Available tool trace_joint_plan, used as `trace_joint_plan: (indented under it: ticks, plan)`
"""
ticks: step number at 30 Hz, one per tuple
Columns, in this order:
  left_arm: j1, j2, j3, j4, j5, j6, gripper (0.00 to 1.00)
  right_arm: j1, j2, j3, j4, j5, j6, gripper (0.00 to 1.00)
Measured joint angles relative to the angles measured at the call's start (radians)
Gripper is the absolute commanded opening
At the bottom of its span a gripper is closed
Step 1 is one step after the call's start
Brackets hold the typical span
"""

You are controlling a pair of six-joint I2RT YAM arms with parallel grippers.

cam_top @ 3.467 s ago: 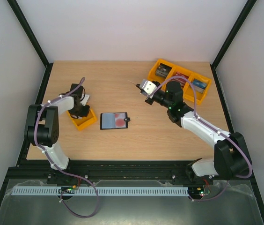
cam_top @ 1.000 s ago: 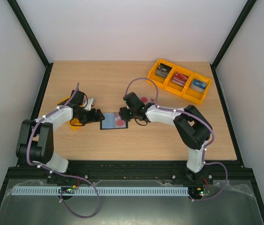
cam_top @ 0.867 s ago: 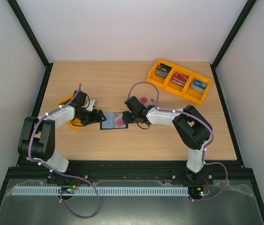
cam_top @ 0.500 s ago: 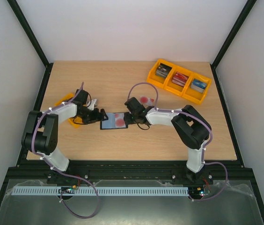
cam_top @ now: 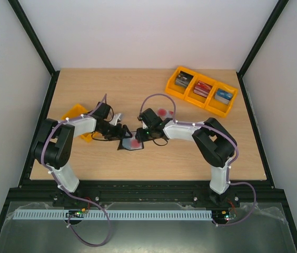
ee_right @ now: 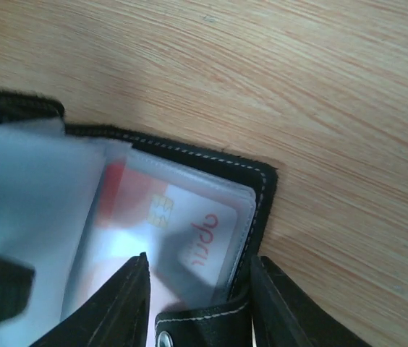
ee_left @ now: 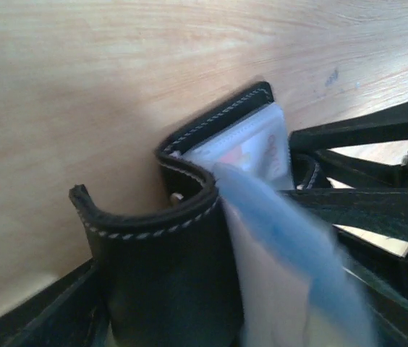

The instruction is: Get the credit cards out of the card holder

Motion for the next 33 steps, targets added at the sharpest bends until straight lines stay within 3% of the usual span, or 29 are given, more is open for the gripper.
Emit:
trace_joint_plan:
  ticks: [3, 7, 13, 19, 27, 33]
  plan:
    - [-0.026, -0.008, -0.021, -0.011, 0.01, -0.011, 0.35, 0.0, 0.0, 0.0, 0.01, -0.025, 0.012, 0.34]
    - [-0.05, -0.004, -0.024, -0.037, -0.002, -0.016, 0.03, 0.0, 0.0, 0.0, 0.012, -0.035, 0.03, 0.33]
    - [-0.051, -0.03, -0.033, -0.055, -0.027, 0.006, 0.02, -0.008, -0.021, -0.005, 0.009, -0.027, 0.02, 0.4]
    - [-0.051, -0.167, 0.023, -0.174, -0.046, 0.149, 0.02, -0.065, -0.24, -0.06, 0.016, -0.101, -0.072, 0.6]
    - [-0.024, -0.433, 0.259, -0.414, 0.019, 0.402, 0.02, -0.148, -0.602, -0.163, 0.195, -0.296, -0.19, 0.79]
    - [-0.022, -0.563, 0.503, -0.615, 0.077, 0.564, 0.02, -0.159, -0.748, -0.191, 0.325, -0.436, -0.253, 0.84]
